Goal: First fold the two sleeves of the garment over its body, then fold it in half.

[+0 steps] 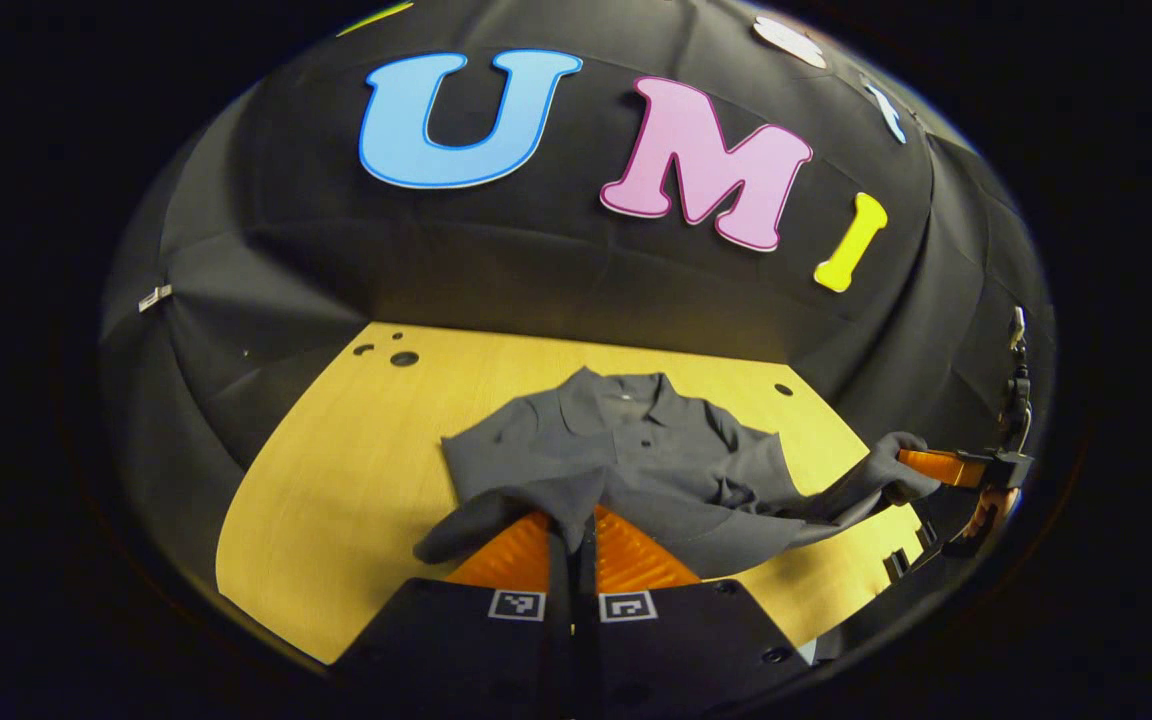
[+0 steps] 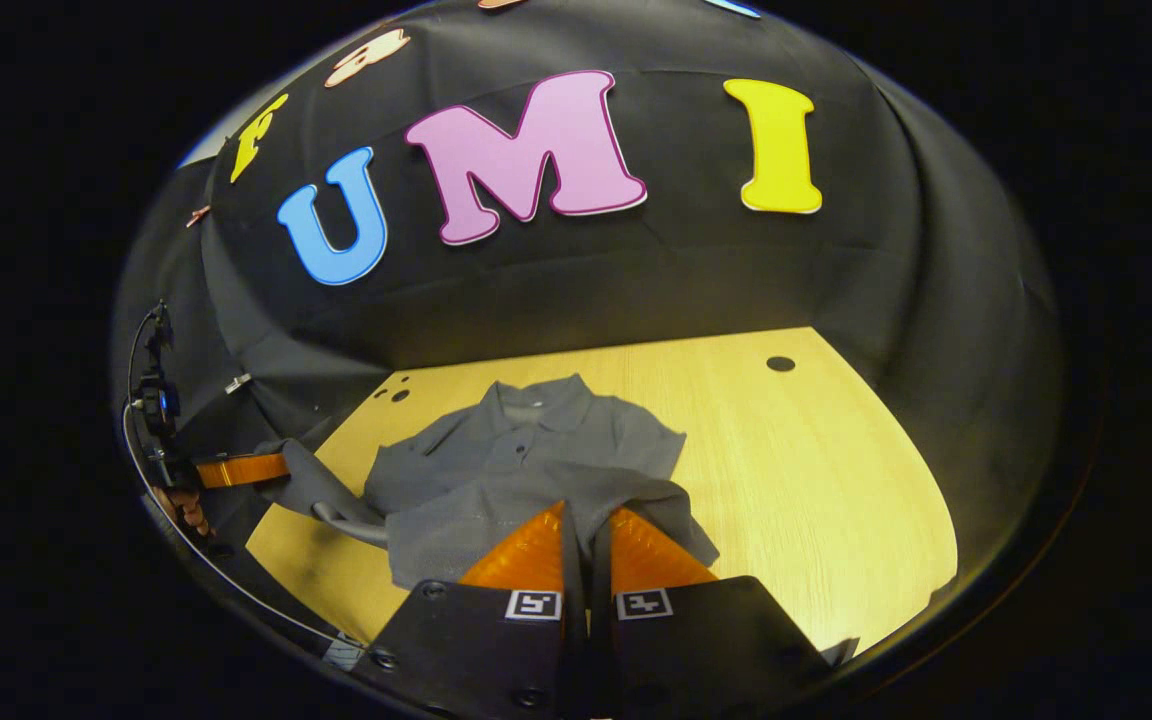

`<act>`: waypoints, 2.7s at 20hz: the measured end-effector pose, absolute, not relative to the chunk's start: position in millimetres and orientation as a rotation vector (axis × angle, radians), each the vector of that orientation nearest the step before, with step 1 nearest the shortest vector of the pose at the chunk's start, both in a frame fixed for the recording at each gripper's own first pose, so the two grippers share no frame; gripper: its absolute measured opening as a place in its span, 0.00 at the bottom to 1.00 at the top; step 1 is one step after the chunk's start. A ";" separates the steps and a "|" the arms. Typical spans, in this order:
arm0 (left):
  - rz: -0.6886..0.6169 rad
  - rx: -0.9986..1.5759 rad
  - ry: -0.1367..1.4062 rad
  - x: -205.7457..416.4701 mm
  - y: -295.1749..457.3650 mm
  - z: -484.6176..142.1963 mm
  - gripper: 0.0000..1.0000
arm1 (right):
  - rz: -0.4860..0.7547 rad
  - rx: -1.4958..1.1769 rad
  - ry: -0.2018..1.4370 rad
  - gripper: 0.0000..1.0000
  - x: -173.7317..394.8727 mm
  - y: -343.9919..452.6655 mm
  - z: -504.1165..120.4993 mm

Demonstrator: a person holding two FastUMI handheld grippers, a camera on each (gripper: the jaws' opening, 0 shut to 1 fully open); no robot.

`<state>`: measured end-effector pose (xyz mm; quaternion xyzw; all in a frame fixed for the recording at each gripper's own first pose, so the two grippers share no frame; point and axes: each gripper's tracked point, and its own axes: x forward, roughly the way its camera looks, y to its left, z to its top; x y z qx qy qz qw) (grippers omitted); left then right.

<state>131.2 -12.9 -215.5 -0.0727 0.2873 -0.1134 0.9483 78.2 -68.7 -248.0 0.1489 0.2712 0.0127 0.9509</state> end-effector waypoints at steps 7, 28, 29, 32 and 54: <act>-0.181 -0.131 0.582 216.0 -10.0 -233.2 0.05 | -0.041 0.318 0.530 0.05 160.6 -84.8 -266.6; -0.087 -0.008 0.806 333.6 -24.6 -391.5 0.05 | -0.136 0.303 0.776 0.06 283.3 -94.3 -441.0; -0.078 -0.019 0.813 333.1 -24.4 -395.5 0.06 | -0.134 0.295 0.786 0.07 284.0 -92.8 -445.6; -0.035 -0.028 0.817 334.2 -20.3 -404.2 0.12 | -0.144 0.283 0.801 0.15 285.4 -96.8 -452.0; -0.132 -0.075 0.547 229.2 -27.1 -251.9 0.97 | -0.064 0.284 0.569 0.98 199.5 -101.3 -276.9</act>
